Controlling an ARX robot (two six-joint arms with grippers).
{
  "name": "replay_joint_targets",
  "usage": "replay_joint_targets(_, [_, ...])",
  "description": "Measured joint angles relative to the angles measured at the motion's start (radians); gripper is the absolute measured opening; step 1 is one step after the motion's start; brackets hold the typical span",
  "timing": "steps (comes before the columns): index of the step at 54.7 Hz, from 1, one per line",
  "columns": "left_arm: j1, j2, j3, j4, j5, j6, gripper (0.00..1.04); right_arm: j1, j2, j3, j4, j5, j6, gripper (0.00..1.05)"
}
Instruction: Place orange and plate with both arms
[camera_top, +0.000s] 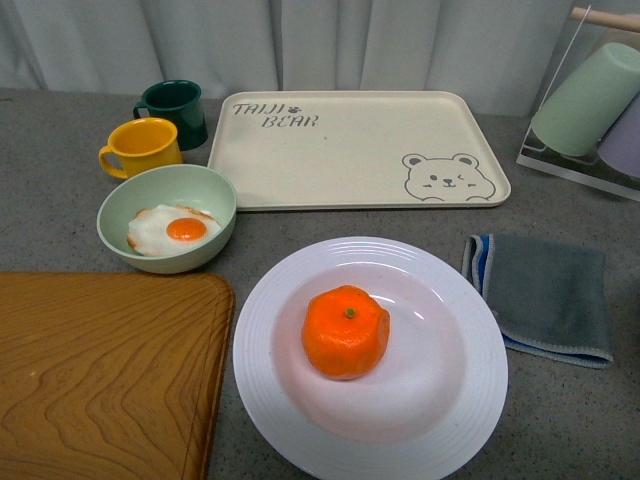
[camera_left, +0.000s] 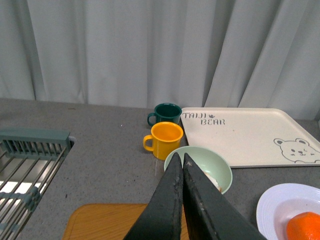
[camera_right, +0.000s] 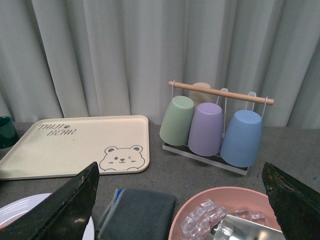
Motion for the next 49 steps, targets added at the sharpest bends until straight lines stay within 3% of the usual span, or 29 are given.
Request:
replay_joint_targets(6, [0.000, 0.000, 0.000, -0.002, 0.000, 0.000, 0.07, 0.000, 0.000, 0.000, 0.000, 0.000, 0.000, 0.95])
replay_joint_targets(15, [0.000, -0.002, 0.000, -0.002, 0.000, 0.000, 0.36, 0.000, 0.001, 0.000, -0.001, 0.003, -0.004, 0.95])
replay_joint_targets(19, [0.000, -0.002, 0.000, -0.002, 0.000, 0.000, 0.48, 0.037, 0.066, 0.038, -0.096, 0.087, -0.094, 0.95])
replay_joint_targets(22, [0.000, -0.002, 0.000, -0.002, 0.000, 0.000, 0.57, 0.067, 0.166, 0.063, -0.103, 0.091, -0.119, 0.95])
replay_joint_targets(25, [0.000, -0.002, 0.000, -0.002, 0.000, 0.000, 0.66, 0.101, 0.276, 0.082, -0.061, 0.079, -0.108, 0.95])
replay_joint_targets(33, [0.000, -0.002, 0.000, -0.002, 0.000, 0.000, 0.98, 0.234, 0.719, 0.168, 0.159, 0.019, 0.103, 0.95])
replay_joint_targets(43, [0.000, -0.002, 0.000, -0.002, 0.000, 0.002, 0.98, 0.298, 1.163, 0.293, 0.262, -0.208, 0.435, 0.95])
replay_joint_targets(49, [0.000, -0.002, 0.000, -0.002, 0.000, 0.002, 0.98, 0.288, 1.392, 0.364, 0.285, -0.303, 0.592, 0.95])
